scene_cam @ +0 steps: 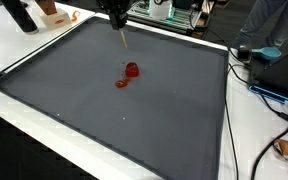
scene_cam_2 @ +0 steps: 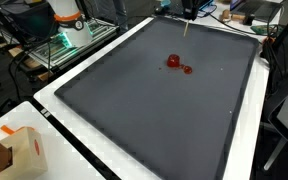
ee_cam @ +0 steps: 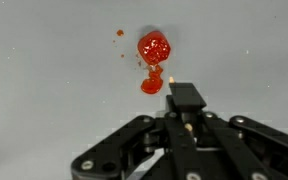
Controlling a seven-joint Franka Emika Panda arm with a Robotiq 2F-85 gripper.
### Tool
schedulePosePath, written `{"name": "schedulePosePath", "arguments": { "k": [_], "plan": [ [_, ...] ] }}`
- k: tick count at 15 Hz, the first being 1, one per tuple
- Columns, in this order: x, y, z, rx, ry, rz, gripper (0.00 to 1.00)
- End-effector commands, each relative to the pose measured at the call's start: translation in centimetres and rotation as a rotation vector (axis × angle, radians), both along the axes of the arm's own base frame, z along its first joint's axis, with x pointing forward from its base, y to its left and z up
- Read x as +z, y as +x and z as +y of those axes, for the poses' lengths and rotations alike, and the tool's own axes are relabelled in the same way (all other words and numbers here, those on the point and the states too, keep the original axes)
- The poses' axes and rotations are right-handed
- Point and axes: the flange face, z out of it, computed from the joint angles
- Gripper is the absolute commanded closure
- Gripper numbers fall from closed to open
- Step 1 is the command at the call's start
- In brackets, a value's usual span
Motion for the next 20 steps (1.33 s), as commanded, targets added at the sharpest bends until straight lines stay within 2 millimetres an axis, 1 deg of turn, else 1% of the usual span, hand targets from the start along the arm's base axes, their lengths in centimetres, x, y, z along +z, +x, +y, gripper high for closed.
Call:
{"name": "schedulePosePath", "arguments": {
  "k": [1, 7, 8, 10, 13, 16, 19, 20],
  "plan": [
    [0.1, 0.0, 0.0, 0.000, 0.000, 0.001, 0.87],
    [0.1, 0.0, 0.0, 0.000, 0.000, 0.001, 0.87],
    [0.0, 0.2, -0.4, -0.010, 0.015, 0.016, 0.97],
    [0.0, 0.6, -1.1, -0.004, 0.069, 0.054, 0.97],
    [0.1, 1.1, -3.0, 0.035, 0.220, 0.123, 0.97],
    [-0.1, 1.7, -5.7, 0.117, 0.356, 0.174, 0.97],
    [-1.3, 2.2, -8.4, 0.183, 0.492, 0.217, 0.97],
    [-2.1, 2.4, -9.2, 0.203, 0.540, 0.227, 0.97]
  ]
}}
